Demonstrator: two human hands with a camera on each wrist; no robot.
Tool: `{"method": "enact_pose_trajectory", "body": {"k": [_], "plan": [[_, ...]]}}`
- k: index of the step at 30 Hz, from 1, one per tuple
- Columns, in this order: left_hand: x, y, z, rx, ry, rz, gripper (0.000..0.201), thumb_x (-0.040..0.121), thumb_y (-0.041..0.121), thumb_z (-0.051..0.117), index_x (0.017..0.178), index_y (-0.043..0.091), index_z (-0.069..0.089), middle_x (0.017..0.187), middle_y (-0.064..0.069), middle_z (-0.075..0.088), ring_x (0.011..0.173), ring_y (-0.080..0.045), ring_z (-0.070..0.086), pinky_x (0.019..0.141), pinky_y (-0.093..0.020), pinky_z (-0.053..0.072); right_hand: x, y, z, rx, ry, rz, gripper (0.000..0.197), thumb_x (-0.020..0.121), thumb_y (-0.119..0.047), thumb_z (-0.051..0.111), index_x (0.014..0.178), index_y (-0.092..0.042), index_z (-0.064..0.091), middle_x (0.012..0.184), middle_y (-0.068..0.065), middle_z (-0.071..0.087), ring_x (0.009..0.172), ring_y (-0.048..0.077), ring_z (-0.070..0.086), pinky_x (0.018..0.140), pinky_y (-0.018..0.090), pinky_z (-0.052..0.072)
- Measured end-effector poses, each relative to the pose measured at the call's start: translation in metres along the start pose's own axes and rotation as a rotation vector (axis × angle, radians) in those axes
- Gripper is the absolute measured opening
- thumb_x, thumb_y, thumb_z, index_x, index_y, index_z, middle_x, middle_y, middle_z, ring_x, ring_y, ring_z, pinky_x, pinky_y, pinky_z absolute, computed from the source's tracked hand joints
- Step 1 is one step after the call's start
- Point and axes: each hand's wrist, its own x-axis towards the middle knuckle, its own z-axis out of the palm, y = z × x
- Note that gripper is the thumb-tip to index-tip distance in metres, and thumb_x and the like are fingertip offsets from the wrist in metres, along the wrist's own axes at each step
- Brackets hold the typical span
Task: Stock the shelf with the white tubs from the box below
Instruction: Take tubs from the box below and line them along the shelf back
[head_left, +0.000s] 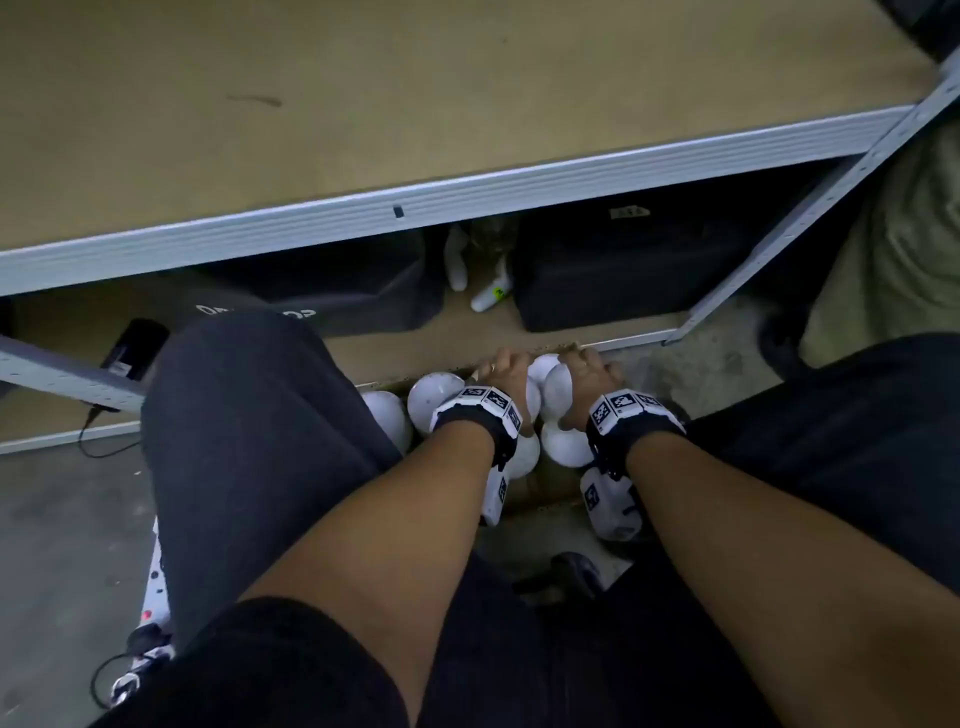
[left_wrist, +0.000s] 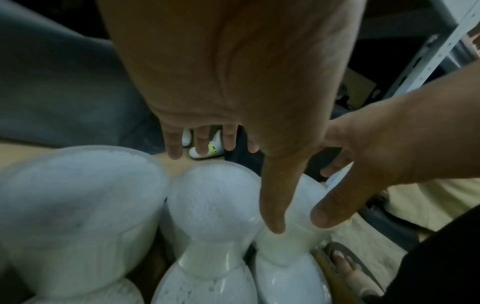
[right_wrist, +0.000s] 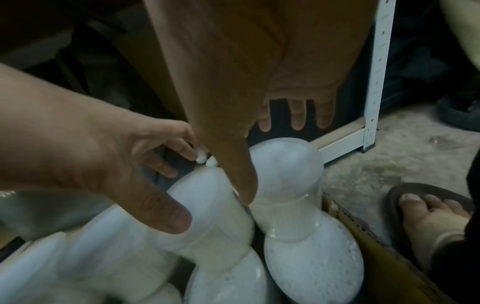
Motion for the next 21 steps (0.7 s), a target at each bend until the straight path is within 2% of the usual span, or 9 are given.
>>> {"method": "enact_pose_trajectory", "body": {"k": [3, 6, 11, 17, 21], "plan": [[0.006, -0.001, 0.006, 0.073, -0.024, 0.007, 0.107, 0.058, 0.035, 0.085, 0.143, 0.024, 0.022, 0.145, -0.004, 0.025, 0.136, -0.032, 0.025, 0.105, -0.046, 0.033, 0.007, 0.002, 0.004, 0.006, -0.050, 0.027, 0.106, 0.066, -0.025, 0.083, 0.148, -0.030, 0.015, 0.156, 0.001, 0.005, 0.142, 0.035, 0.015, 0.107, 0.048, 0.036], [0.013, -0.006, 0.016, 0.140, -0.056, -0.006, 0.101, 0.059, 0.030, 0.085, 0.140, 0.025, 0.024, 0.145, -0.004, 0.023, 0.136, -0.034, 0.023, 0.106, -0.047, 0.032, 0.016, 0.001, 0.013, -0.018, -0.056, 0.048, 0.108, 0.064, -0.027, 0.083, 0.145, -0.036, 0.012, 0.154, -0.001, 0.004, 0.141, 0.037, 0.014, 0.106, 0.051, 0.038], [0.019, -0.012, 0.023, 0.081, -0.053, -0.023, 0.093, 0.062, 0.015, 0.078, 0.138, 0.028, 0.025, 0.142, -0.004, 0.023, 0.131, -0.036, 0.025, 0.104, -0.045, 0.034, 0.022, -0.002, 0.016, -0.005, -0.031, 0.075, 0.097, 0.066, -0.022, 0.080, 0.142, -0.034, 0.021, 0.152, 0.001, 0.006, 0.137, 0.040, 0.020, 0.105, 0.049, 0.040], [0.015, -0.012, 0.019, 0.034, -0.039, -0.017, 0.091, 0.062, 0.013, 0.078, 0.138, 0.026, 0.028, 0.141, -0.003, 0.026, 0.131, -0.034, 0.027, 0.104, -0.043, 0.034, 0.014, -0.004, 0.007, 0.008, -0.048, 0.092, 0.095, 0.066, -0.020, 0.080, 0.142, -0.033, 0.024, 0.151, -0.001, 0.006, 0.136, 0.039, 0.021, 0.100, 0.047, 0.043], [0.006, -0.007, 0.010, -0.011, 0.010, -0.030, 0.090, 0.058, 0.016, 0.081, 0.134, 0.021, 0.032, 0.137, -0.003, 0.031, 0.128, -0.032, 0.032, 0.100, -0.040, 0.039, -0.003, -0.006, -0.002, 0.031, -0.018, 0.088, 0.089, 0.068, -0.015, 0.076, 0.142, -0.031, 0.028, 0.148, -0.001, 0.012, 0.135, 0.039, 0.022, 0.100, 0.050, 0.041]]}}
